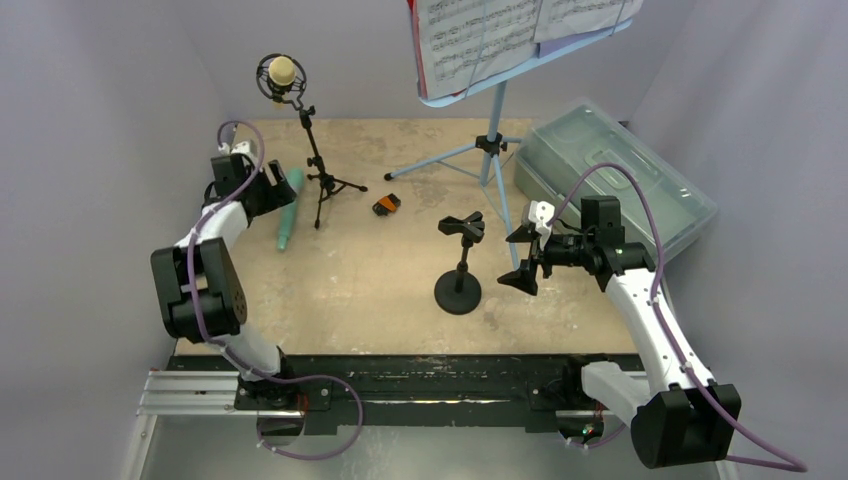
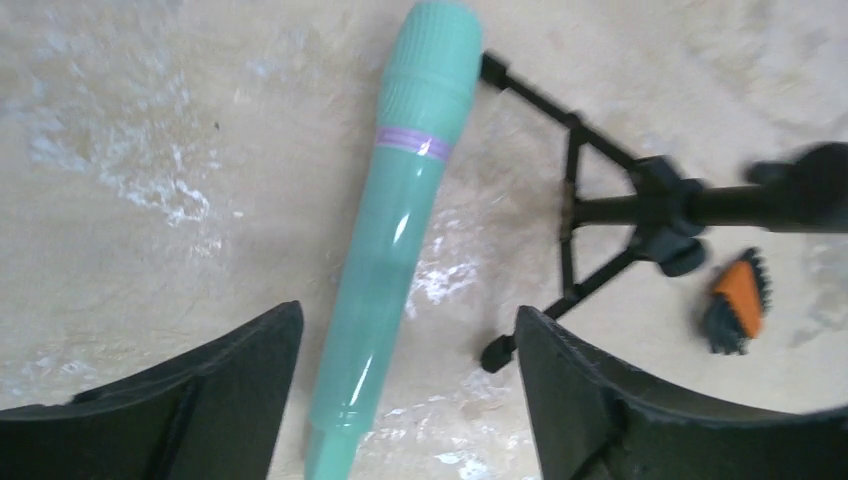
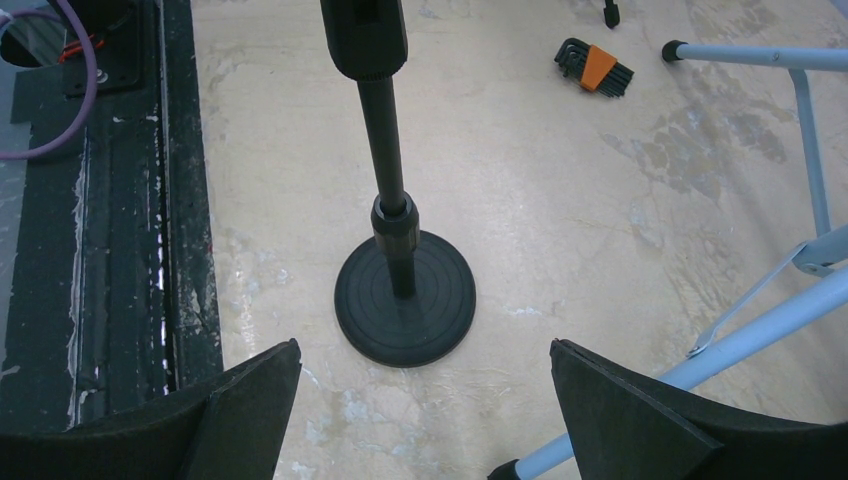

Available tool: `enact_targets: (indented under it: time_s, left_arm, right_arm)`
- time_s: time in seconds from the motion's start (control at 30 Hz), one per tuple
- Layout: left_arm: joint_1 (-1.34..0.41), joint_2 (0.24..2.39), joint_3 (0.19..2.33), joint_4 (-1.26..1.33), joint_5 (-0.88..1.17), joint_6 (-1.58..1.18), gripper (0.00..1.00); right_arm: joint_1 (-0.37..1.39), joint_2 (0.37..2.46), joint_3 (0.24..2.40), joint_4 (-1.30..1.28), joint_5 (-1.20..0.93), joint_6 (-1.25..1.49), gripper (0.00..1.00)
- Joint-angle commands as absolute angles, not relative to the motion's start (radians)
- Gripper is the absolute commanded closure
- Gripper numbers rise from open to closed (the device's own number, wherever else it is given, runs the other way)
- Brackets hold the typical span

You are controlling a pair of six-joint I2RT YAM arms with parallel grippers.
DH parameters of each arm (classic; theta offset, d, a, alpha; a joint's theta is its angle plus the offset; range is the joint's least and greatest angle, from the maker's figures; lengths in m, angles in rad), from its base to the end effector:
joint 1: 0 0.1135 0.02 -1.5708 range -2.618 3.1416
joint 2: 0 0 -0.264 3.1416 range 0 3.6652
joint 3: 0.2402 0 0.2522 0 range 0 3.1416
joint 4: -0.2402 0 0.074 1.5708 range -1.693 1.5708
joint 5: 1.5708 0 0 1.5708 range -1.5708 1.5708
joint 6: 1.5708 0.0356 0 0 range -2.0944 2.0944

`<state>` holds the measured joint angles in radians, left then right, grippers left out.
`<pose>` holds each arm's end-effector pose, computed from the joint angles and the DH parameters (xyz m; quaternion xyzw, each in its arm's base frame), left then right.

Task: Pack up the instrument practice props
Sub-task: Place the microphone at the center of the board, then pick up the microphone stand with the microphone from the center of the board.

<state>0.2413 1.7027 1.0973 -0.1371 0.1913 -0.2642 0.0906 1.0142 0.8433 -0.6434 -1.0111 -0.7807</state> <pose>0.3614 0.0820 0.2115 -0.1907 0.8919 -0.0920 0.3995 0.1924 0.0478 0.2876 -0.5052 0.6617 0.3142 0.4563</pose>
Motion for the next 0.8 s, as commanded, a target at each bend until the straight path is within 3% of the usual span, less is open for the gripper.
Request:
enact_targets:
  time_s: [0.0,0.1,0.13,0.3,0.6,0.77]
  left_arm:
    - [0.252,1.516,0.978,0.049,0.26,-0.358,0.18]
    - [0.288,1.406,0.843,0.149,0.345,-0.491,0.02]
    - [0.342,1.333,0.714,0.261,0.496,-0.63,0.0]
    - [0.343,1.166,0.534,0.426,0.673,-0.74,0.03]
    - [0.157,0.724,0.415,0.249,0.642,-0.585,0.03]
    - [0.025,0.626,0.357,0.272,0.594,-0.629,0.04]
  right_arm:
    - [0.088,1.011,0.881,-0.653,-1.003,-0.801,0.01]
    - [0.087,1.011,0.879,-0.653,-1.002,-0.803,0.01]
    - [0.088,1.011,0.879,-0.656,-1.003,-0.808,0.01]
    - [0.088,1.014,0.877,-0.666,-1.016,-0.822,0.01]
    - [0.087,1.019,0.863,-0.663,-1.015,-0.844,0.01]
    - [0.088,1.026,0.855,-0.663,-1.011,-0.857,0.01]
